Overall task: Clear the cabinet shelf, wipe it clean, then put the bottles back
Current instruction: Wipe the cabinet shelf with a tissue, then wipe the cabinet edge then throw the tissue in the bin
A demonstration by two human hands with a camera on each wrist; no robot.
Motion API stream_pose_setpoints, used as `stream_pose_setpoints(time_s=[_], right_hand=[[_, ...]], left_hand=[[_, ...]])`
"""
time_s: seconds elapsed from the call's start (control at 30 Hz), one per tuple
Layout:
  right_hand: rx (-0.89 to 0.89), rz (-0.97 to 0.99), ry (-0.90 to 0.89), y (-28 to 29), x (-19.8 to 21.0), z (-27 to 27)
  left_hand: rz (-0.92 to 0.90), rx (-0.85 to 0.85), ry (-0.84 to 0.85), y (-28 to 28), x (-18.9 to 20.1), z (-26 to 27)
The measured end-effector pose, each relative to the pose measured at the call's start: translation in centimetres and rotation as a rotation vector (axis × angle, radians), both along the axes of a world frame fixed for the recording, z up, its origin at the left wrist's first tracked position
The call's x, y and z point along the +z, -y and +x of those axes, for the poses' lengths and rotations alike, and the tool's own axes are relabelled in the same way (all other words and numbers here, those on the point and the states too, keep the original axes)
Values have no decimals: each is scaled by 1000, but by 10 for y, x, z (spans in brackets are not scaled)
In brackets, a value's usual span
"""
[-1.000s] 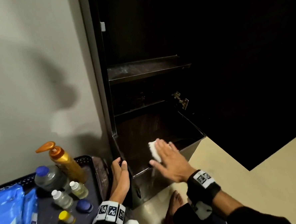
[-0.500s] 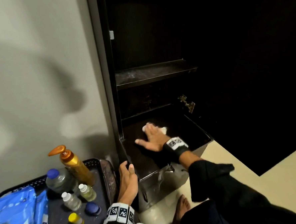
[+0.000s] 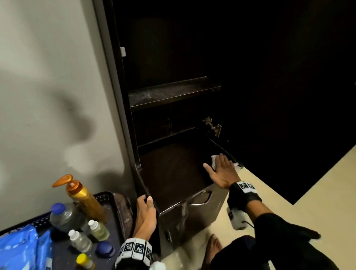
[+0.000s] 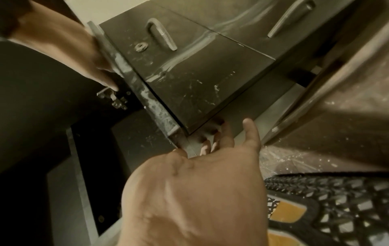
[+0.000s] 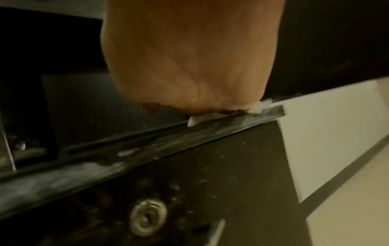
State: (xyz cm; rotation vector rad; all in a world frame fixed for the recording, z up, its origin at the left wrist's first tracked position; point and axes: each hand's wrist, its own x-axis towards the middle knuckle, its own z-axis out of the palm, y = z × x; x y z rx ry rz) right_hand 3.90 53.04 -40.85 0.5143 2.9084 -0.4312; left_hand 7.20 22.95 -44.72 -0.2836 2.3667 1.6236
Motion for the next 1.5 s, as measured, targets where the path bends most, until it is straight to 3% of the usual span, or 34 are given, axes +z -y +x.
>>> stream_pose_setpoints(time_s=[0.13,0.3,0.47,0.57,0.67,0.83,0.9,1.0,1.13,1.27,1.5], right_hand=[[213,-80,-91,76,-2,-19],[638,-164,-217,189,-19,32],[792,-159,-361,175,-27,74],[797,-234,-405,143,-26,88],[627,-255,-456,97,-28,93],[-77,-321,-486,7,-24,124],[-336,-487,-526,-31,-26,151],[-766,-888,-559,-87,-36,196],[-1191,-1111,-641,-136,-33,251],[-1222,-1408,-720,-152,-6,283],[-1121,-1466,-721,-133,17,283]], left_hand=[[238,99,84,6,2,4],[537,297,239,19,1,26],[518,389,151,12,15,41],[366,408,-7,6,23,48],[223,354,-153,-9,43,58],[65,46,-346,-79,96,73],[49,-119,-436,-121,111,77],[36,-321,-561,-195,135,92],[-4,-431,-700,-296,163,129],[-79,-372,-680,-362,181,139],[-257,-276,-746,-368,175,107]])
